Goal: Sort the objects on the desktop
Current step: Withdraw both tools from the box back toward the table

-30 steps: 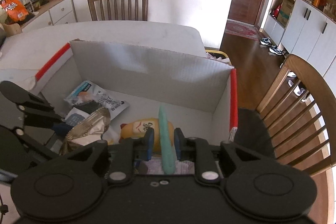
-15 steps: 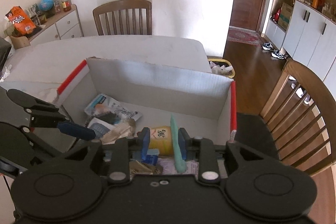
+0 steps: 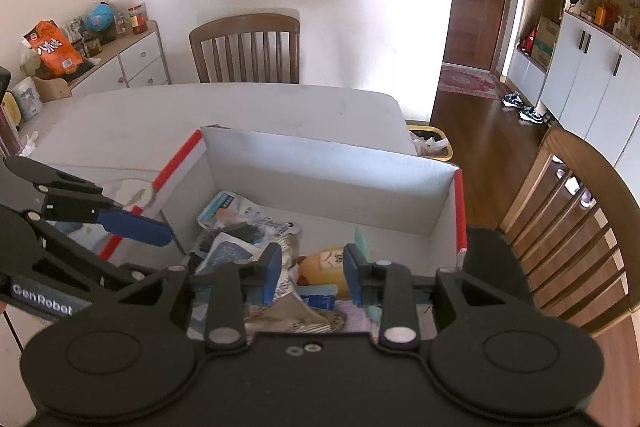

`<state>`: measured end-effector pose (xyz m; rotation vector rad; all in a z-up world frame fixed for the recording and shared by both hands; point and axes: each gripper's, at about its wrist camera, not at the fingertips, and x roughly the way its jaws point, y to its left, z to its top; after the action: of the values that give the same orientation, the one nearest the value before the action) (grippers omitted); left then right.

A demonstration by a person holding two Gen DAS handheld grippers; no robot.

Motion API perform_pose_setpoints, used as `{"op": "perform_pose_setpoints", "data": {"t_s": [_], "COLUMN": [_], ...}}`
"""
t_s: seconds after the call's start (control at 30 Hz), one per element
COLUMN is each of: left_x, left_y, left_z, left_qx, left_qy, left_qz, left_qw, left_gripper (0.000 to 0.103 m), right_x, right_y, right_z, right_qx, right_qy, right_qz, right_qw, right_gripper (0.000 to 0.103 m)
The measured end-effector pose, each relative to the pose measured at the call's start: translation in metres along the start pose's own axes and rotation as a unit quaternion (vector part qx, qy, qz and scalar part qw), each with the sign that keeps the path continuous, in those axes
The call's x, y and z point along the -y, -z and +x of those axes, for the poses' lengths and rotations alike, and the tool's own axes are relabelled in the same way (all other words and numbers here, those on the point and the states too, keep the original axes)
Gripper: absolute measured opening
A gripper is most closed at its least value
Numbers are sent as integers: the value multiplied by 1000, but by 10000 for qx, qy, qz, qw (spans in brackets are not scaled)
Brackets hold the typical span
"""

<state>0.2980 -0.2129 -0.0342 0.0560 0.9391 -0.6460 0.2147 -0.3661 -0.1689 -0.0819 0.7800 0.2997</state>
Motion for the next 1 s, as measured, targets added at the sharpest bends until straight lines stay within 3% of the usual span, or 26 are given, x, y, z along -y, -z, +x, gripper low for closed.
{"op": "perform_pose_setpoints", "data": {"t_s": [0.53, 0.83, 1.0], "left_x": [-6, -10, -15], "left_y": [18, 27, 32], "left_z": [-44, -63, -74], "left_qx": [237, 344, 412], "left_qy": [-123, -106, -34], "left_qz": [165, 176, 149], "left_qw": [9995, 9992, 9990], "left_gripper": [63, 63, 71], "right_x": [-32, -44, -50], "right_y": [8, 12, 14], "right_z": [-32, -49, -56], "right_qx": [192, 357, 437], "right_qy": [101, 187, 288], "right_qz": [-24, 63, 79], "right_qw": [9998, 9992, 9986], "right_gripper": [40, 52, 56]}}
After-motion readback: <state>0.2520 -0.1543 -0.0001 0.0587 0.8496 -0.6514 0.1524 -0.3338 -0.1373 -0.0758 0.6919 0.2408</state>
